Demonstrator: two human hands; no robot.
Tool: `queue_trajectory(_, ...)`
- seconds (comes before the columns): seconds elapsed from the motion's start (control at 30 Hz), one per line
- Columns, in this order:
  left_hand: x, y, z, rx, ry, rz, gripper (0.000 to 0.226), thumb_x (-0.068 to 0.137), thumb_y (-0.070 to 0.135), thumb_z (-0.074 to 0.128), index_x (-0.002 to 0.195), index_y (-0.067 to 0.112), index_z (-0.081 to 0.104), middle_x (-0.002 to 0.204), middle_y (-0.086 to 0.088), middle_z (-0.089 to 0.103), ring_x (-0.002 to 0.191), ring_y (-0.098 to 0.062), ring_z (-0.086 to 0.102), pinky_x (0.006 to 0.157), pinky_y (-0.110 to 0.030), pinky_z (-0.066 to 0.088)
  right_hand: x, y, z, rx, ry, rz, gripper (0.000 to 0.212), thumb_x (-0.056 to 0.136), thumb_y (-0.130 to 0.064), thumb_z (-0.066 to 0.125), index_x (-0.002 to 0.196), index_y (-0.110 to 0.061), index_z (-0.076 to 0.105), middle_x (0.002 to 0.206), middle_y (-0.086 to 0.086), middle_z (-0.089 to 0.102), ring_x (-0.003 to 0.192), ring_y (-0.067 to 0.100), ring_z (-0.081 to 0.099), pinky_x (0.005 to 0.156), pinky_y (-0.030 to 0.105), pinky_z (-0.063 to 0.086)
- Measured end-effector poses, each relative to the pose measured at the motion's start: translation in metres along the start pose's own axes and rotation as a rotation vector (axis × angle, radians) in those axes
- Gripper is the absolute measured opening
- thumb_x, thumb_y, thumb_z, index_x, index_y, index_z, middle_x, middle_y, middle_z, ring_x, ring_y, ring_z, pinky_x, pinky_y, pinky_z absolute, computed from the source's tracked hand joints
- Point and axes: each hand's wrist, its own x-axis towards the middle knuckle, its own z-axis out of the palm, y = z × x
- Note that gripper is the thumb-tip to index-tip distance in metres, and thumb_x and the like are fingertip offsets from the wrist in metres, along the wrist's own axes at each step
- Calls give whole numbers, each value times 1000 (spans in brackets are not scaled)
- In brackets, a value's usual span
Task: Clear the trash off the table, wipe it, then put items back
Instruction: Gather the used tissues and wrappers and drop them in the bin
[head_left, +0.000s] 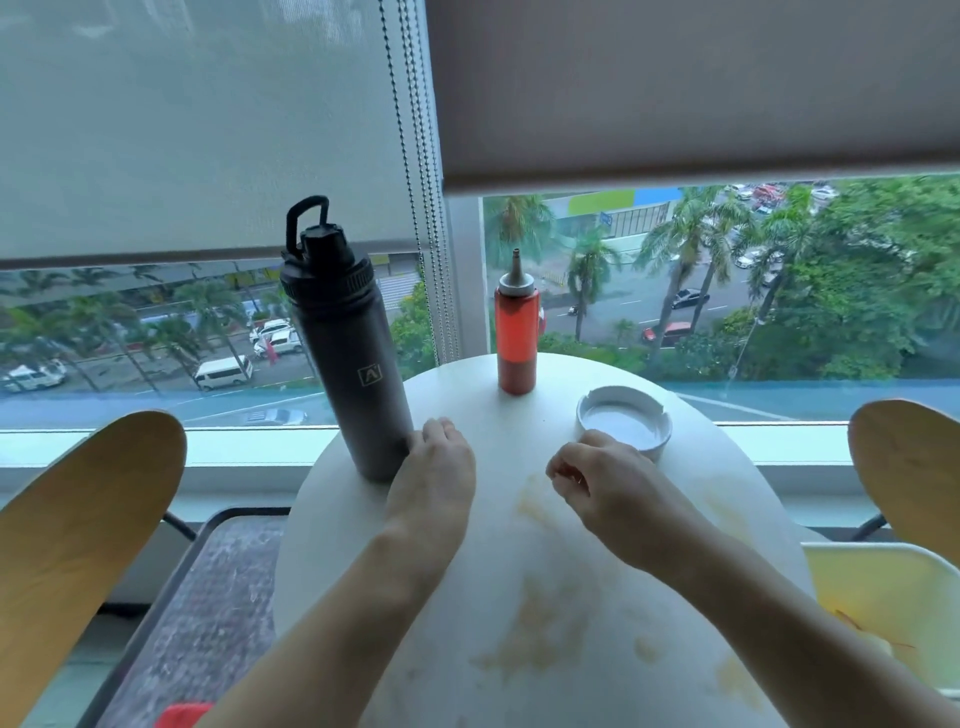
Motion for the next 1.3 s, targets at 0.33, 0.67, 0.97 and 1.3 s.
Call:
queue_trajectory(0.33, -6, 12, -5, 196, 4, -43, 36, 94, -7, 40, 128, 3, 49, 138, -18, 33, 118, -28, 54, 92, -30, 49, -10, 4, -7, 53, 1, -6, 12, 97, -23, 60, 101, -20, 71, 97, -5, 57, 86, 17, 59, 79, 29, 48)
queue_trajectory(0.67, -20, 2, -6, 122, 26, 74, 40, 93, -8, 39, 126, 14, 45, 125, -10, 48, 118, -25, 53, 90, -29, 45, -14, 2, -8, 80, 12, 27, 13, 97, -15, 57, 102, -22, 67, 96, -5, 64, 88, 15, 58, 76, 27, 44)
queue_trajectory(0.97, -46, 2, -5, -195, 106, 186, 17, 102, 21, 54, 101, 13, 68, 92, -8, 58, 94, -33, 53, 81, -43, 47, -22, -8, -3, 59, 25, 27, 17, 98, -17, 54, 100, -21, 70, 92, -6, 64, 90, 16, 57, 73, 24, 36)
queue_trajectory(1.3, -75, 23, -39, -339, 11, 344, 16, 94, 8, 63, 94, 22, 56, 109, 3, 43, 100, -16, 36, 79, -17, 33, -52, -18, -19, 51, 22, 167, 15, 96, -28, 61, 85, -18, 66, 70, -9, 61, 67, 10, 52, 57, 17, 38)
